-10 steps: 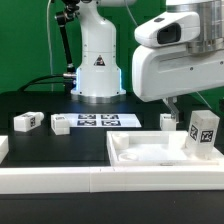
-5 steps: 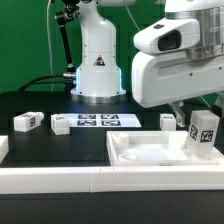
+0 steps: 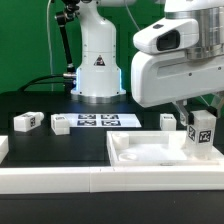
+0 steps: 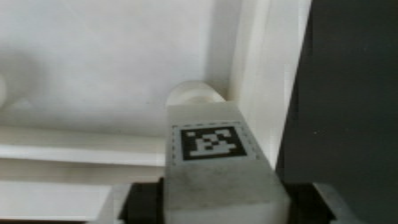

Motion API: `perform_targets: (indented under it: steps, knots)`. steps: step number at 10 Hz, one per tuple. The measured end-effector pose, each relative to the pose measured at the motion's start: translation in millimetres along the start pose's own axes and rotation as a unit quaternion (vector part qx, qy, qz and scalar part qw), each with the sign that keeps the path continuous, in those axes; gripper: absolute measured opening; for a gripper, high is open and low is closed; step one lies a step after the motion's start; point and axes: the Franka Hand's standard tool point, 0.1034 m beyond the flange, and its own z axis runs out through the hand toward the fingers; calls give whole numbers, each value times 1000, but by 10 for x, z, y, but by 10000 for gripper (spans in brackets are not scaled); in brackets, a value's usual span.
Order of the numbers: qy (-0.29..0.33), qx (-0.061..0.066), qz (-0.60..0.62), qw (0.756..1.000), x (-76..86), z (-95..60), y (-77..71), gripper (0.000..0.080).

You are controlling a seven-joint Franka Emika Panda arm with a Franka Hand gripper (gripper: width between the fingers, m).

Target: Assemble square table

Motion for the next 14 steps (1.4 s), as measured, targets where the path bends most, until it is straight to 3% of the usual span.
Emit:
perform_targets:
  steps: [3,6,14]
  knots:
    - [30,4,131,991,-55,8,-1,294]
    - [51,7,270,961,-72,12,-13,294]
    - [52,30,548,834,-59,29,-84,294]
